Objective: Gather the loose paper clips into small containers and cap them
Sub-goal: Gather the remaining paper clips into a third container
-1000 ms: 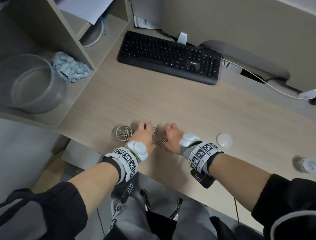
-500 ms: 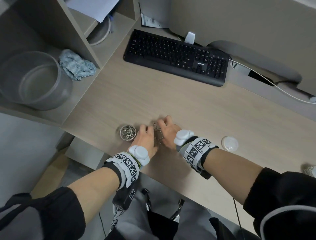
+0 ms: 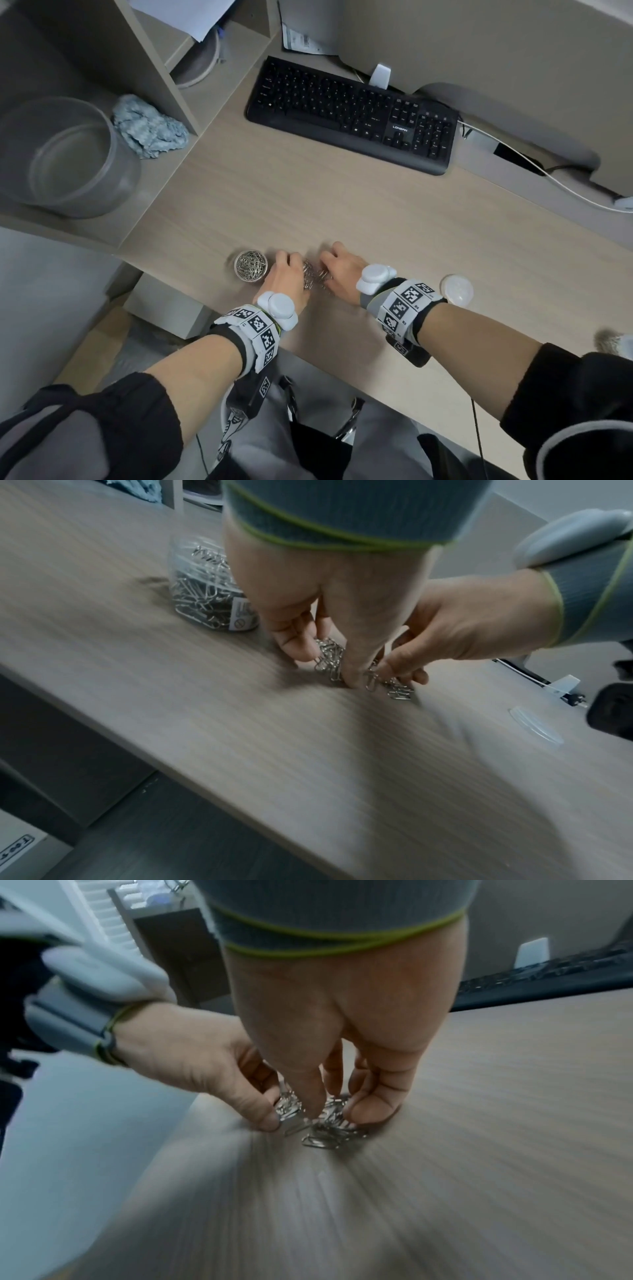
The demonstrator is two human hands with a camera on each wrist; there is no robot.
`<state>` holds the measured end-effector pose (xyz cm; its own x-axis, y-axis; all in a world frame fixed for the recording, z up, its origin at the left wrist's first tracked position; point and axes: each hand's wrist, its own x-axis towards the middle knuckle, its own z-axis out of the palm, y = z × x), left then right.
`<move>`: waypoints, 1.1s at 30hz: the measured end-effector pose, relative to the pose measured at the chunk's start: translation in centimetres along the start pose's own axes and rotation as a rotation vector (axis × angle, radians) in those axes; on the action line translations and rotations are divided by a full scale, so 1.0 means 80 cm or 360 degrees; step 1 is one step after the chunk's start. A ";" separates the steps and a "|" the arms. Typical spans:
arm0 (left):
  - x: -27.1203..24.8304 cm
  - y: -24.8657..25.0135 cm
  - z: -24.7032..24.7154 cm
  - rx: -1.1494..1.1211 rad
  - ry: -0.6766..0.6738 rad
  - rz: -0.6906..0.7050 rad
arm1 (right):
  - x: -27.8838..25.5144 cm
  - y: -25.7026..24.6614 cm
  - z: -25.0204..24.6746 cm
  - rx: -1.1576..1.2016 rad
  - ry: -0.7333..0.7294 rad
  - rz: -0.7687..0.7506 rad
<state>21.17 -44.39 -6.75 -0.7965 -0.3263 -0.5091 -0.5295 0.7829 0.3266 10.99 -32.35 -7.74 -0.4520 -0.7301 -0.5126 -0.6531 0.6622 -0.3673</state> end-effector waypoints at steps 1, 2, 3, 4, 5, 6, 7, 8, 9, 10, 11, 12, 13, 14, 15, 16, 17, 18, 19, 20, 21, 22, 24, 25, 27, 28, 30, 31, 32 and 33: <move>0.002 -0.001 -0.001 -0.0037 -0.0010 -0.0005 | -0.005 0.005 -0.001 0.0049 0.0021 0.0012; 0.003 -0.001 -0.003 -0.0063 -0.0019 -0.0011 | -0.011 0.011 -0.002 0.0071 0.0029 0.0026; 0.005 -0.001 -0.004 -0.0075 -0.0027 -0.0014 | -0.016 0.018 -0.004 0.0058 0.0017 0.0030; 0.006 -0.001 -0.005 -0.0074 -0.0036 -0.0015 | -0.022 0.024 -0.005 0.0017 -0.0009 0.0021; 0.006 0.000 -0.007 -0.0060 -0.0044 -0.0012 | -0.026 0.027 -0.005 -0.0032 -0.0034 0.0006; 0.007 0.002 -0.007 -0.0035 -0.0050 -0.0004 | -0.030 0.028 -0.007 -0.0070 -0.0054 -0.0004; 0.008 0.003 -0.007 -0.0010 -0.0053 0.0007 | -0.031 0.026 -0.008 -0.0088 -0.0066 -0.0010; 0.009 0.004 -0.006 0.0007 -0.0056 0.0020 | -0.030 0.023 -0.009 -0.0088 -0.0066 -0.0012; 0.010 0.005 -0.005 0.0018 -0.0058 0.0030 | -0.027 0.019 -0.010 -0.0079 -0.0061 -0.0012; 0.011 0.006 -0.004 0.0026 -0.0059 0.0036 | -0.024 0.016 -0.010 -0.0063 -0.0056 -0.0011; 0.012 0.006 -0.004 0.0034 -0.0066 0.0037 | -0.020 0.012 -0.010 -0.0040 -0.0052 -0.0010; 0.013 0.007 -0.004 0.0044 -0.0077 0.0035 | -0.017 0.010 -0.010 -0.0014 -0.0043 -0.0006; 0.015 0.008 -0.005 0.0048 -0.0086 0.0034 | -0.014 0.007 -0.010 0.0005 -0.0036 -0.0003; 0.017 0.008 -0.006 0.0041 -0.0097 0.0036 | -0.012 0.005 -0.010 0.0021 -0.0031 -0.0003; 0.018 0.009 -0.007 0.0028 -0.0110 0.0037 | -0.011 0.003 -0.008 0.0033 -0.0022 -0.0004; 0.021 0.009 -0.007 0.0018 -0.0122 0.0041 | -0.009 0.002 -0.007 0.0038 -0.0008 -0.0010; 0.022 0.010 -0.007 0.0014 -0.0130 0.0042 | -0.008 0.002 -0.005 0.0029 0.0004 -0.0012; 0.024 0.010 -0.007 0.0018 -0.0141 0.0041 | -0.007 0.002 -0.003 0.0007 0.0010 -0.0008; 0.025 0.010 -0.007 0.0025 -0.0154 0.0040 | -0.006 0.002 0.000 -0.0017 0.0012 0.0008; 0.026 0.011 -0.008 0.0034 -0.0164 0.0039 | -0.006 0.002 0.002 -0.0030 0.0013 0.0028; 0.027 0.012 -0.009 0.0046 -0.0169 0.0040 | -0.005 0.003 0.004 -0.0037 0.0013 0.0047; 0.028 0.014 -0.010 0.0061 -0.0172 0.0043 | -0.004 0.002 0.004 -0.0039 0.0003 0.0060; 0.029 0.016 -0.010 0.0082 -0.0188 0.0048 | -0.003 -0.001 0.006 -0.0032 -0.0030 0.0085; 0.029 0.017 -0.010 0.0089 -0.0193 0.0049 | -0.003 -0.001 0.008 -0.0026 -0.0042 0.0107; 0.028 0.019 -0.008 0.0068 -0.0198 0.0047 | -0.004 0.000 0.010 -0.0019 -0.0051 0.0136; 0.027 0.020 -0.008 0.0042 -0.0205 0.0040 | -0.004 0.001 0.011 -0.0014 -0.0053 0.0142; 0.026 0.020 -0.011 -0.0046 -0.0210 0.0005 | -0.005 0.003 0.010 -0.0016 -0.0055 0.0149; 0.025 0.020 -0.012 -0.0109 -0.0205 -0.0025 | -0.005 0.004 0.009 -0.0013 -0.0057 0.0148; 0.024 0.018 -0.014 -0.0179 -0.0184 -0.0049 | -0.006 0.004 0.005 -0.0005 -0.0059 0.0143; 0.021 0.017 -0.015 -0.0242 -0.0153 -0.0062 | -0.007 0.006 0.001 0.0009 -0.0065 0.0144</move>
<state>18.76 -44.54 -6.20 -0.7466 -0.2971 -0.5952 -0.6035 0.6790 0.4180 11.00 -31.65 -7.69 -0.4839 -0.6600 -0.5748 -0.6072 0.7261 -0.3226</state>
